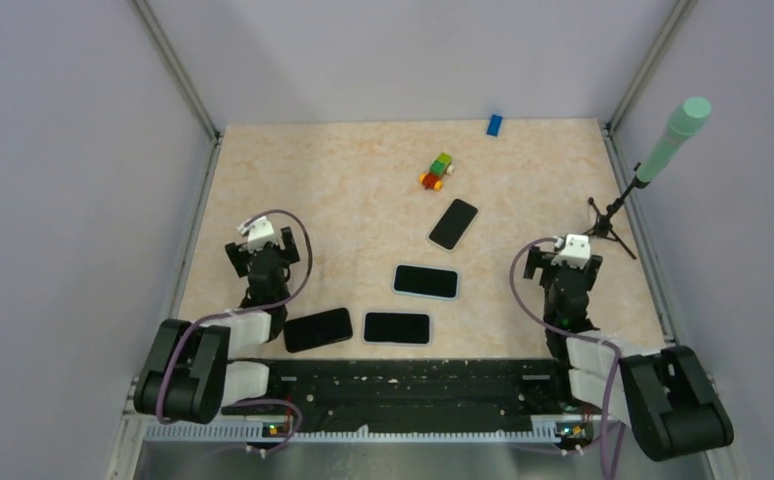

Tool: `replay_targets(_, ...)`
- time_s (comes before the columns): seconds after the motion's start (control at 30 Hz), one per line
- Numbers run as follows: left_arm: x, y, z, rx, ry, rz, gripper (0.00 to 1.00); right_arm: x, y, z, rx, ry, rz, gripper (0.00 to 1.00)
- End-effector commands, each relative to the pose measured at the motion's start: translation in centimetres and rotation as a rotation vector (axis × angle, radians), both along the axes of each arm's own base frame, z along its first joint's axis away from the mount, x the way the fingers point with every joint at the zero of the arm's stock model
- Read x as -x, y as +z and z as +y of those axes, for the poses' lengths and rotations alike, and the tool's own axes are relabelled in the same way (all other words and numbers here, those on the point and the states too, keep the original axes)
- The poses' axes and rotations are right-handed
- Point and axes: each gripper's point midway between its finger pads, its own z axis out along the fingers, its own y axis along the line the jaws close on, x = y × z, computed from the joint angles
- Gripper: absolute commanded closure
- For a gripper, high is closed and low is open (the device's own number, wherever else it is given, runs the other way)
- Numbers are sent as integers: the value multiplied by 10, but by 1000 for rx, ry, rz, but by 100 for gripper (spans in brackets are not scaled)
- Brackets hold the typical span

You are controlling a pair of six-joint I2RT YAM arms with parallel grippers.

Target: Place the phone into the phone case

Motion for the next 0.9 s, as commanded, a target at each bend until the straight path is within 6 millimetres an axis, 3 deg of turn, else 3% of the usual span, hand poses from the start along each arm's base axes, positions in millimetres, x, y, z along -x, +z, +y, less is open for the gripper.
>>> replay_targets(0.0, -20, 37, -9, -48, -89, -180, 3, -24, 58, -17, 36, -59, -229, 1)
replay_targets(0.13, -27, 20, -2, -38, -83, -193, 3, -46, 50, -31, -11, -105, -156, 1)
replay_targets(0.27, -33, 18, -11, -53, -150, -180, 3, -50, 42, -42, -98, -67, -128, 1)
replay_targets(0.43, -42, 13, -9, -37, -162, -137, 2, -44, 54, -4, -123, 166, -214, 3)
replay_targets(0.57, -42, 13, -9, -37, -160, -138, 2, -39, 45, -7, -149, 142, -289, 1)
replay_targets(0.63, -42, 12, -8, -37, -158, -136, 2, -42, 55, -4, -138, 172, -358, 2)
replay_targets(0.7, -41, 12, -5, -32, -135, -136, 4, -44, 38, -6, -150, 156, -255, 4)
replay_targets(0.87, -46, 10, 2, -6, -96, -112, 2, -66, 29, -7, -160, 136, -178, 1)
